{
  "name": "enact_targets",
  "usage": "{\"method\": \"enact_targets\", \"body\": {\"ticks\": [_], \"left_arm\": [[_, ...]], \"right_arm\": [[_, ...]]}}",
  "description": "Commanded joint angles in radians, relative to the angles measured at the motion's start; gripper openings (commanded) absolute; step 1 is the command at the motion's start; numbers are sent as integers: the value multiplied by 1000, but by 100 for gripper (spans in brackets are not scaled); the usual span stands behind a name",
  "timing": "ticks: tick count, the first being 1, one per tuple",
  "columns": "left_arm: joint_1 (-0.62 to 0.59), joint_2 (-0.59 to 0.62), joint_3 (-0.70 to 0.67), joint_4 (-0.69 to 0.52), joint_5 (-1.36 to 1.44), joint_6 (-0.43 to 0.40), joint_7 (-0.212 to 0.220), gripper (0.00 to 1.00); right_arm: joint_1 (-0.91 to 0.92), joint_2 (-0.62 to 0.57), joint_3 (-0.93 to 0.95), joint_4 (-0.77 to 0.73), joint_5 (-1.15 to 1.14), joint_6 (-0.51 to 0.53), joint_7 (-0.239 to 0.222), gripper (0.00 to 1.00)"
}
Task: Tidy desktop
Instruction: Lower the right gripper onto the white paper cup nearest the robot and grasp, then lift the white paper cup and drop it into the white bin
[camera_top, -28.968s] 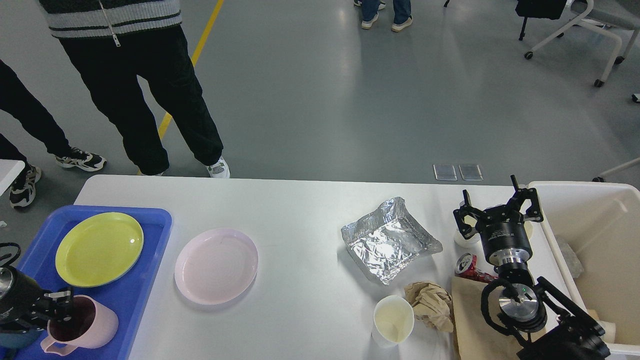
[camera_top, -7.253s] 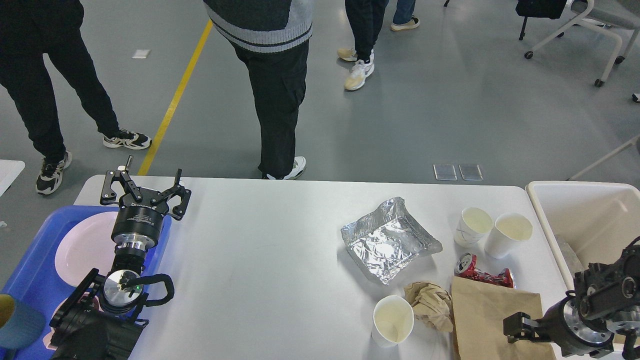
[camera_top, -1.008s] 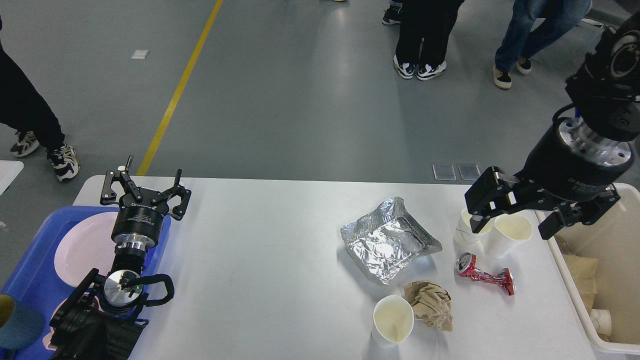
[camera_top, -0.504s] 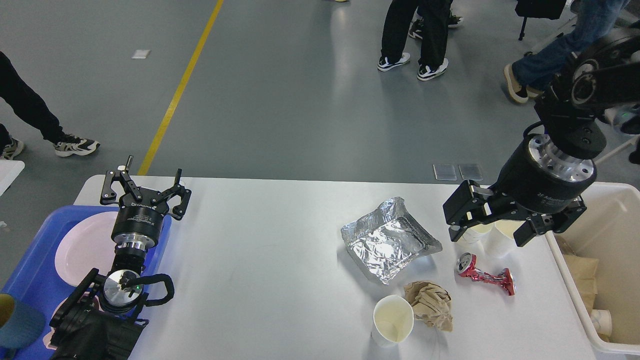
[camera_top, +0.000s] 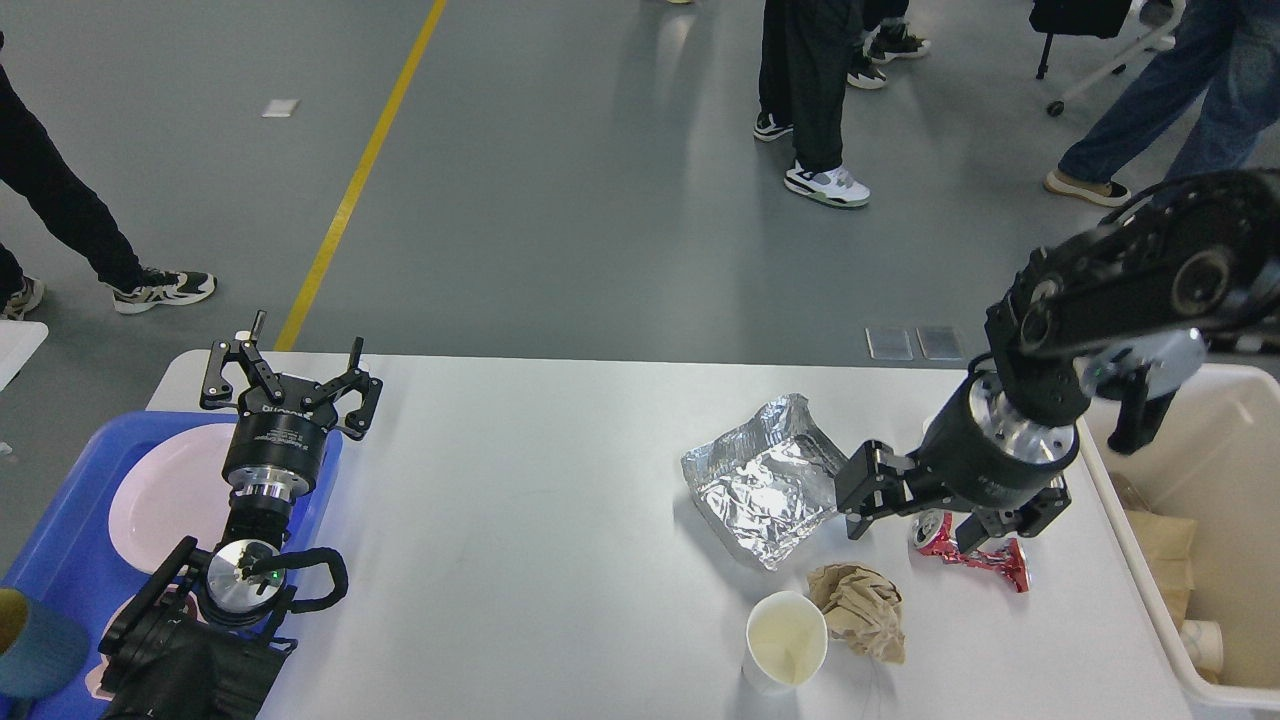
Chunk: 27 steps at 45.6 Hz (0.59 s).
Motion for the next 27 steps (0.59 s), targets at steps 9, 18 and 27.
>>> {"method": "enact_targets", "body": {"ticks": [9,18,27], "left_arm": [[0,0,0,0,0,0,0,96],[0,0,0,0,0,0,2,96],[0,0,2,0,0,0,0,96]], "right_arm": [[-307,96,94,-108,-6,-195,-5,97],[-397,119,97,-162,-6,-226,-8,96],[-437,132,104,-171,0,-309,-8,91]]}}
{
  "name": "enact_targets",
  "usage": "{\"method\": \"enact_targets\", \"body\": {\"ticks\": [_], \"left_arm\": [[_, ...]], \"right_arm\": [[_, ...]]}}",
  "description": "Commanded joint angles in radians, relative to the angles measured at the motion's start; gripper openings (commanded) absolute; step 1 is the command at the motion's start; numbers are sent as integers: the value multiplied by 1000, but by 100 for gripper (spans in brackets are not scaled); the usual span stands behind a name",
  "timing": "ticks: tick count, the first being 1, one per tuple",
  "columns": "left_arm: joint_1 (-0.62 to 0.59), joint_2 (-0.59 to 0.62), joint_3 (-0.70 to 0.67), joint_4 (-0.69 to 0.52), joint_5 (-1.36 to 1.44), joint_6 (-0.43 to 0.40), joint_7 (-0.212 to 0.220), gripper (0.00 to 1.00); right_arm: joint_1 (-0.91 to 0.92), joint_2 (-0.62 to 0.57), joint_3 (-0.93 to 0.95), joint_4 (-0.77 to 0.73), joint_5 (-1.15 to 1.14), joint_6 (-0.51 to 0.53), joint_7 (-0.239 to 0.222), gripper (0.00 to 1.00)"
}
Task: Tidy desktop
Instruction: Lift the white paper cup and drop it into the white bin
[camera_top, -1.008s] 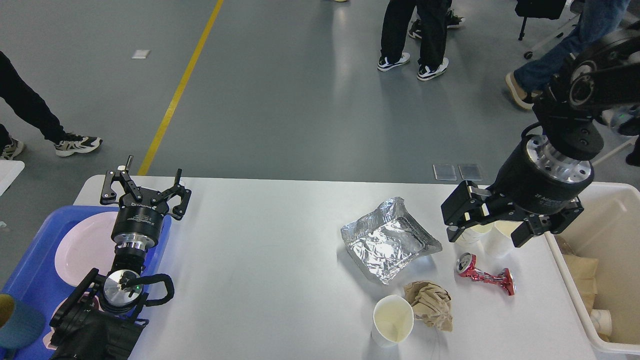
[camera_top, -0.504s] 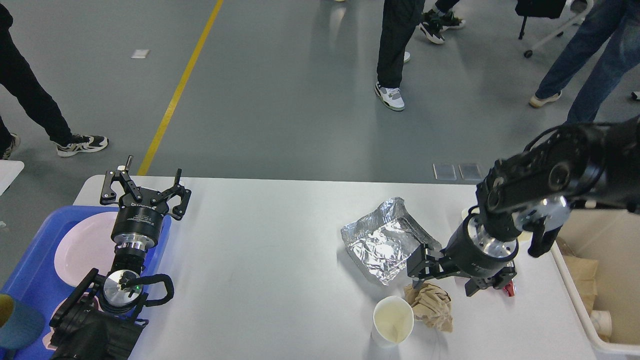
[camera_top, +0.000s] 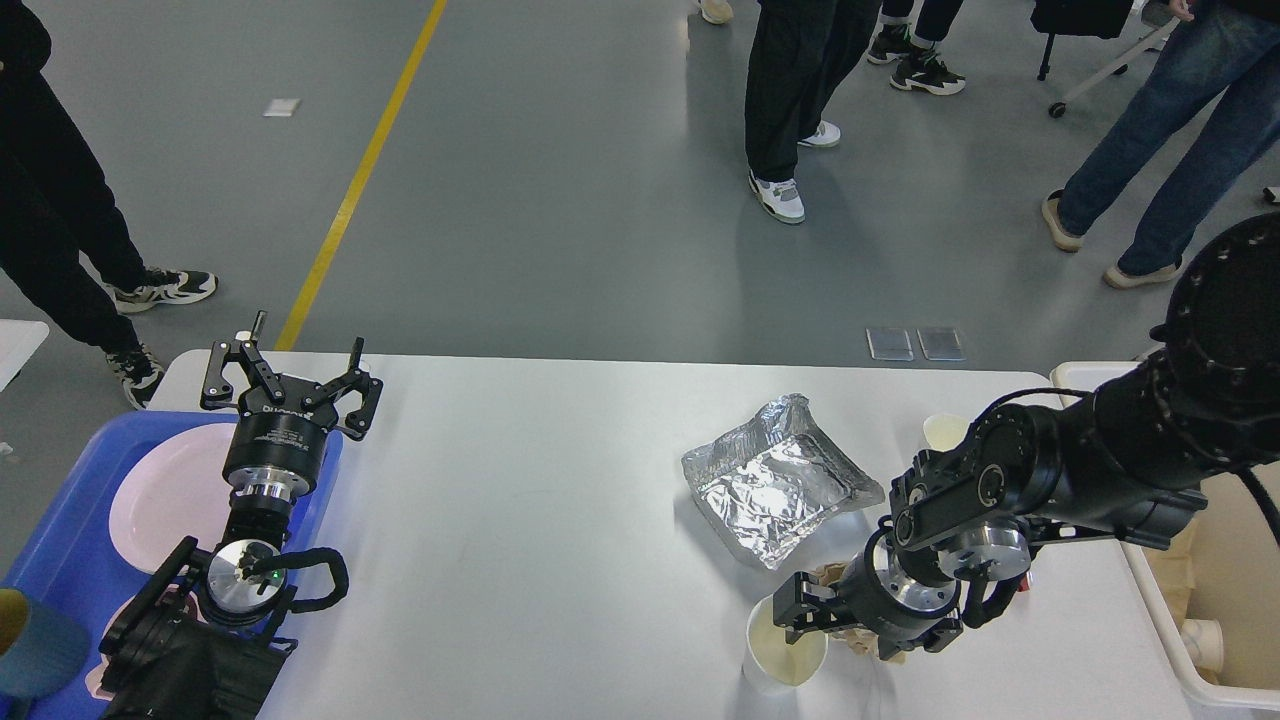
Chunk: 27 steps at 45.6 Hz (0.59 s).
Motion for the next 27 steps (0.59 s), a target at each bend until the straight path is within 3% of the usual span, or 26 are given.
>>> {"method": "enact_targets", "body": {"ticks": [1,5,13,27], "left_arm": [[0,0,-1,0,0,0,0,96],[0,0,1,0,0,0,2,96],[0,0,1,0,0,0,0,96],[0,0,1,0,0,0,0,96]], "right_arm": [[-18,9,2,-2,4,-26,0,88],[-31,11,5,-2,7,-25,0,70],[-25,9,30,9,12,3,2,0],[-24,5,48,9,44,-8,5,0]]}}
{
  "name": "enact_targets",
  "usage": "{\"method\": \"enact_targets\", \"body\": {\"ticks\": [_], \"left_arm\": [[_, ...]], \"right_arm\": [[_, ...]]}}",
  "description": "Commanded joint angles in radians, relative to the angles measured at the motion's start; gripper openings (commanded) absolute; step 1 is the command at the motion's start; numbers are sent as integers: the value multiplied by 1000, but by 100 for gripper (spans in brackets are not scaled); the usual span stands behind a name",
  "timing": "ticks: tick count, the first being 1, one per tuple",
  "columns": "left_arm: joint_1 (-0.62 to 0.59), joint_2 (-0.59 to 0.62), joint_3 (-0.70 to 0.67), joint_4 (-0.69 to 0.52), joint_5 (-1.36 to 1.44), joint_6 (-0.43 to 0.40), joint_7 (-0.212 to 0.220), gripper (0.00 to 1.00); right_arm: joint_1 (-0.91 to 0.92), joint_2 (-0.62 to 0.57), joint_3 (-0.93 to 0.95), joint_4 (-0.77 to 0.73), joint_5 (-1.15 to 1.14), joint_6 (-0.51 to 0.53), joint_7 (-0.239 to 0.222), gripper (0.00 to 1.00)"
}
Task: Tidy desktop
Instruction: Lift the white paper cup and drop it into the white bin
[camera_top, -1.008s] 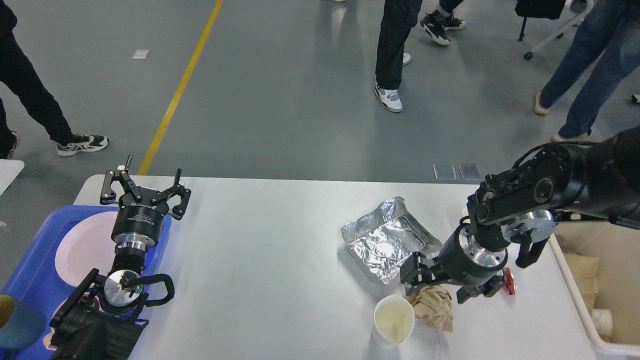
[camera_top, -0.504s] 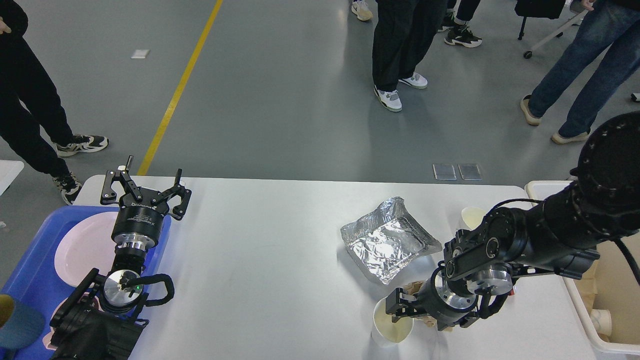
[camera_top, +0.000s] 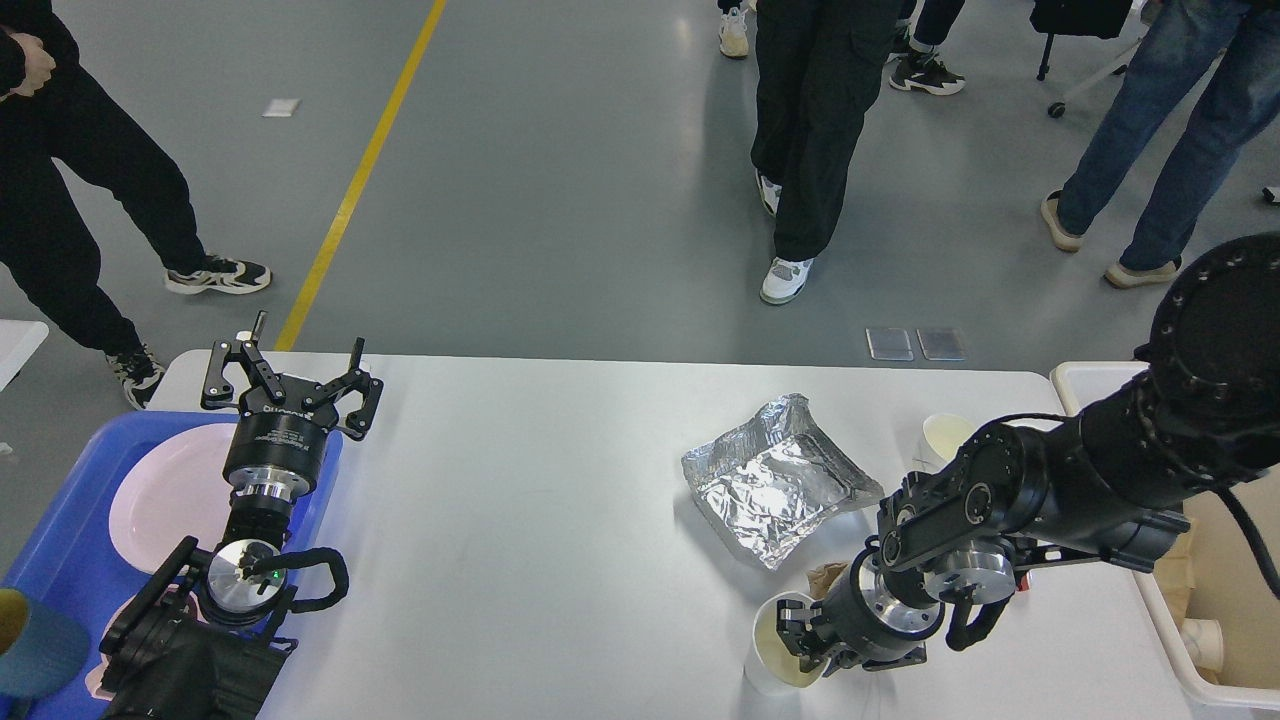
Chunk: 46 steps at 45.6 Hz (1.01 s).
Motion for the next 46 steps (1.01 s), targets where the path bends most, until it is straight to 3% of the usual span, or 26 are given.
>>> {"method": "enact_targets", "body": {"ticks": [1,15,19,34,40,46], "left_arm": [[1,0,0,0,0,0,-1,96],[0,0,0,0,0,0,0,96],[0,0,0,0,0,0,-1,96],[0,0,0,0,0,0,-1,96],[0,0,0,0,0,0,-1,96],[0,0,0,0,0,0,-1,96]], "right_arm": [[13,-3,15,1,26,11,0,0],[85,-41,16,74,26,69,0,0],[193,-106,-1,119,33,141,-1,0],[733,-223,-201,160,49,578,-3,0],[875,-236,-270,162,56,663,-1,0],[873,-236,-281,160,56,656,-1,0]]}}
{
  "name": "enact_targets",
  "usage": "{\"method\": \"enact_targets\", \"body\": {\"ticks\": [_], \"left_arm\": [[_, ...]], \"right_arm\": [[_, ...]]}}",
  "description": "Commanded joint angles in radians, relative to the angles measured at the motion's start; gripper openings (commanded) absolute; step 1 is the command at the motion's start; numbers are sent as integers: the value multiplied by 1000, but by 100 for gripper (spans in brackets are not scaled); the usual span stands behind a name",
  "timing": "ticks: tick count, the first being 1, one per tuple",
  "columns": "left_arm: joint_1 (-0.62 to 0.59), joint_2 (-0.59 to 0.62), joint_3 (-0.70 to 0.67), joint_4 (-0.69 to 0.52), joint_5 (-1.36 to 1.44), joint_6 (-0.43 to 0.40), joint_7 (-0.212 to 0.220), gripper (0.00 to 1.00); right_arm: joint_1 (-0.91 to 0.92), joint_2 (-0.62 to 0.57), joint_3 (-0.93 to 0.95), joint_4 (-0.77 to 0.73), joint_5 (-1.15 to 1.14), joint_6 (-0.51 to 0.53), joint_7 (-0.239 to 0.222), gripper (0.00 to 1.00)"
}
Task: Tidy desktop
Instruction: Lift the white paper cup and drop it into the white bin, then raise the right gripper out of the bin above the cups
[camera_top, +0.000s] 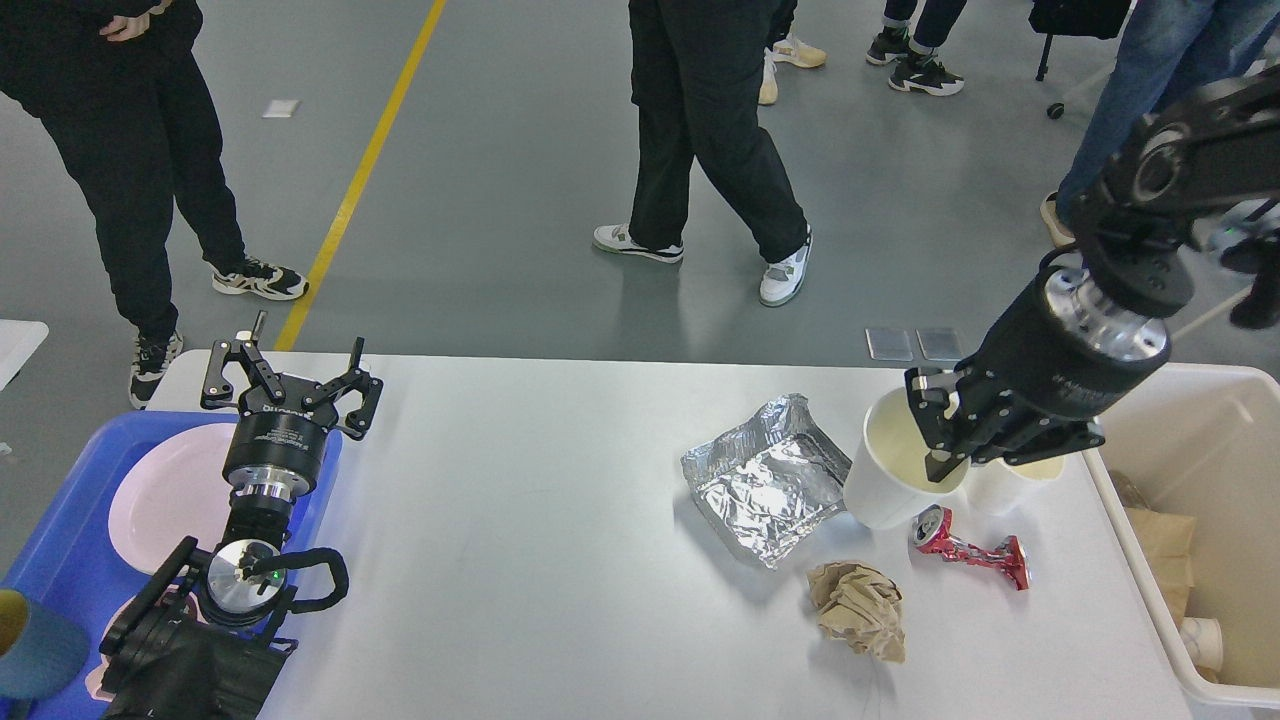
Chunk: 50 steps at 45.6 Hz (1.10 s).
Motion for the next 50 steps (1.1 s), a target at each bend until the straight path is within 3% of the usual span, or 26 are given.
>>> {"method": "enact_targets", "body": {"ticks": [1,6,12,19,28,42,50], "left_arm": [[0,0,0,0,0,0,0,96],[1,0,0,0,0,0,0,96],[0,0,0,0,0,0,0,96],[1,0,0,0,0,0,0,96],[1,0,0,0,0,0,0,96],[1,0,0,0,0,0,0,96],[1,0,0,0,0,0,0,96]], "right_arm": [[4,-1,-16,-3,0,-1,0,0],[-57,-3,-46,-29,0,-22,0,0],[-189,-17,-174,-129,7,-122,2,0],[-363,-154,-243,-293,5,-208,0,0],[-639,-326,-215,-593,-6,-226,2,0],[-1307,-356,100,-1141,2,-326,2,0],[-1616,-247,248,-1337,0,-572,-1,0]]}}
